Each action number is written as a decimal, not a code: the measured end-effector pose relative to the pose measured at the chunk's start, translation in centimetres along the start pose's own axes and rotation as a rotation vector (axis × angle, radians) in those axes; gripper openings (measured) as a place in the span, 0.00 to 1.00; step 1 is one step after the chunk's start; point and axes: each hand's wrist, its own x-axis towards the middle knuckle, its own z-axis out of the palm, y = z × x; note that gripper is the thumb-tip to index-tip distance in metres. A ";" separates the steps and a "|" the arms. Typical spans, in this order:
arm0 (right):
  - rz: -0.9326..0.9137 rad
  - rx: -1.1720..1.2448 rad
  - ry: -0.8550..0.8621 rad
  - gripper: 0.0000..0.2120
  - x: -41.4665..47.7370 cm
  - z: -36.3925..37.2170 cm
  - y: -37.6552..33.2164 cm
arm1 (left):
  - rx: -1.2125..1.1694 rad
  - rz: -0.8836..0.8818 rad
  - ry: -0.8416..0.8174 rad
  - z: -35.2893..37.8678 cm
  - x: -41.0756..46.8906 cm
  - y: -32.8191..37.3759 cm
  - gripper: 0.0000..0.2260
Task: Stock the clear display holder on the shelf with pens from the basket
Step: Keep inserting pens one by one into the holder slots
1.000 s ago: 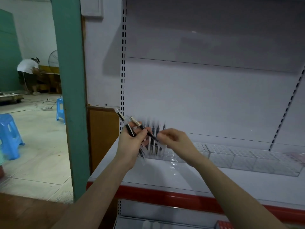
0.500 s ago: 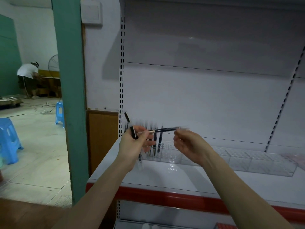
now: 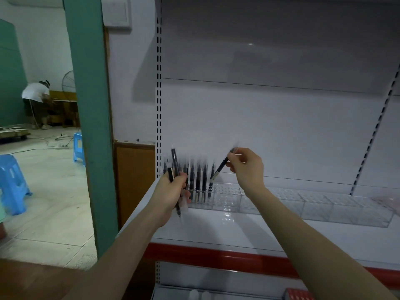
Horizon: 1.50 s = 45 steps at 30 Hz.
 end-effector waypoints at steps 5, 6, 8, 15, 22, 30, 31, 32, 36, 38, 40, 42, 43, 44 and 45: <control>-0.067 -0.148 -0.089 0.04 0.7 0.8 0.6 | 0.010 0.117 0.008 0.1 0.0 0.0 0.07; -0.079 -0.175 -0.103 0.05 0.8 0.9 0.5 | 0.003 0.138 0.014 0.1 0.0 0.0 0.08; -0.091 -0.225 -0.118 0.05 1.1 1.2 0.3 | -0.019 0.168 0.033 0.0 0.1 -0.2 0.07; -0.062 -0.344 -0.191 0.07 2.2 1.8 -0.2 | -0.078 0.195 0.025 -0.2 0.3 -0.5 0.05; 0.023 -0.362 -0.243 0.04 1.3 2.1 1.3 | -0.052 0.232 -0.024 -0.5 -0.1 -0.7 0.09; 0.005 -0.463 -0.293 0.07 1.7 2.9 2.0 | -0.051 0.264 -0.017 -0.8 -0.1 -0.9 0.11; 0.010 -0.484 -0.302 0.07 1.6 3.1 2.2 | -0.048 0.269 -0.017 -0.8 -0.2 -0.9 0.11; 0.018 -0.490 -0.305 0.08 1.5 3.1 2.3 | -0.045 0.274 -0.018 -0.9 -0.2 -0.9 0.11; 0.062 -0.500 -0.309 0.18 1.2 2.7 2.0 | -0.059 0.280 -0.010 -1.2 -0.2 -0.9 0.09; 0.022 -0.447 -0.245 0.20 0.4 2.2 1.5 | -0.090 0.274 0.007 -1.3 -0.1 -0.8 0.07; -0.041 -0.305 -0.211 0.13 -1.1 1.6 0.8 | -0.115 0.266 0.025 -1.3 0.0 -0.7 0.06; -0.051 -0.198 -0.355 0.07 -2.9 1.2 0.4 | -0.117 0.261 0.035 -0.8 0.2 -0.7 0.06; -0.046 -0.175 -0.466 0.06 -3.8 1.1 0.3 | -0.116 0.256 0.041 -0.5 0.2 -0.7 0.06; -0.039 -0.168 -0.561 0.05 -4.4 1.0 0.2 | -0.112 0.249 0.049 -0.1 0.2 -0.6 0.06; -0.037 -0.158 -0.625 0.05 -4.7 1.0 0.2 | -0.109 0.243 0.052 0.2 0.1 -0.5 0.06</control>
